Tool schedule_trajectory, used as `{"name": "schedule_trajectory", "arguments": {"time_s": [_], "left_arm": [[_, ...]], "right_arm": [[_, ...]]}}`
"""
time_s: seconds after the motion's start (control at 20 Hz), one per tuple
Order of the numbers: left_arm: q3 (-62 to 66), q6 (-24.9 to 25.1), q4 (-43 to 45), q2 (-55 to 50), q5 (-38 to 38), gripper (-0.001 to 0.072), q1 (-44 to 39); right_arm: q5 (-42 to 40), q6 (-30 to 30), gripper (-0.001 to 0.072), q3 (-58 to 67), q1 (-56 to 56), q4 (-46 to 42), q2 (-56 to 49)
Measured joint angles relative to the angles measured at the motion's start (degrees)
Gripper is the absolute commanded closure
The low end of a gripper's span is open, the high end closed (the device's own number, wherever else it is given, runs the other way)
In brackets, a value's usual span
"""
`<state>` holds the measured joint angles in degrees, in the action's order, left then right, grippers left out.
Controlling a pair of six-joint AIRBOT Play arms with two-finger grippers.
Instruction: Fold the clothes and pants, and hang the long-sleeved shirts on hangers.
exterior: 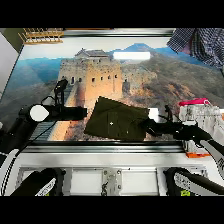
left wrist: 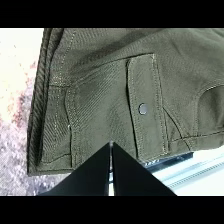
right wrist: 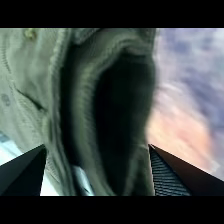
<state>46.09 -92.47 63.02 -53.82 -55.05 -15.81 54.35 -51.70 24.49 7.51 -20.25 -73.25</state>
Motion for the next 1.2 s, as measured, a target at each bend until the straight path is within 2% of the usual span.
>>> {"name": "schedule_trajectory", "arguments": {"time_s": [0.05, 0.1, 0.2, 0.25, 0.35, 0.45, 0.55, 0.7, 0.85, 1.0, 1.2], "left_arm": [[0.0, 0.0, 0.0, 0.0, 0.0, 0.0683, 0.0], [-0.1, 0.0, 0.0, 0.0, 0.0, 0.0683, 0.0], [-0.1, 0.0, 0.0, 0.0, 0.0, 0.0683, 0.0], [-0.1, 0.0, 0.0, 0.0, 0.0, 0.0682, 0.0], [-0.1, 0.0, 0.0, 0.0, 0.0, 0.0683, 0.0], [-0.1, 0.0, 0.0, 0.0, 0.0, 0.0683, 0.0], [-0.1, 0.0, 0.0, 0.0, 0.0, 0.0683, 0.0], [-0.1, 0.1, 0.0, 0.0, 0.0, 0.0683, 0.0], [-0.1, 0.1, 0.0, 0.0, 0.0, 0.0683, 0.0], [-0.1, 0.1, 0.0, 0.0, 0.0, 0.0683, 0.0], [-0.1, 0.1, 0.0, 0.0, 0.0, 0.0683, 0.0]], "right_arm": [[0.0, 0.7, 0.0021, 0.4, -1.5, 1.1, -1.2], [-0.3, 1.0, 0.0147, 0.7, -3.0, 2.1, -2.1], [-3.0, 1.6, 0.0569, 1.4, -6.0, 3.1, -3.5], [-3.8, 1.9, 0.0677, 1.9, -7.3, 4.3, -4.0], [-4.2, 2.5, 0.0678, 3.5, -8.9, 5.9, -4.1], [-4.1, 1.5, 0.0678, 6.6, -9.1, 3.8, -2.7], [-3.1, -5.5, 0.0678, 11.9, -7.4, -4.3, 0.2], [0.4, -18.9, 0.0678, 22.6, -1.2, -21.9, 5.4], [4.8, -26.6, 0.0678, 32.8, 7.9, -33.5, 9.4], [7.6, -30.1, 0.0678, 40.0, 17.6, -39.0, 12.3], [9.2, -32.0, 0.0678, 44.1, 27.6, -41.6, 15.6]]}}
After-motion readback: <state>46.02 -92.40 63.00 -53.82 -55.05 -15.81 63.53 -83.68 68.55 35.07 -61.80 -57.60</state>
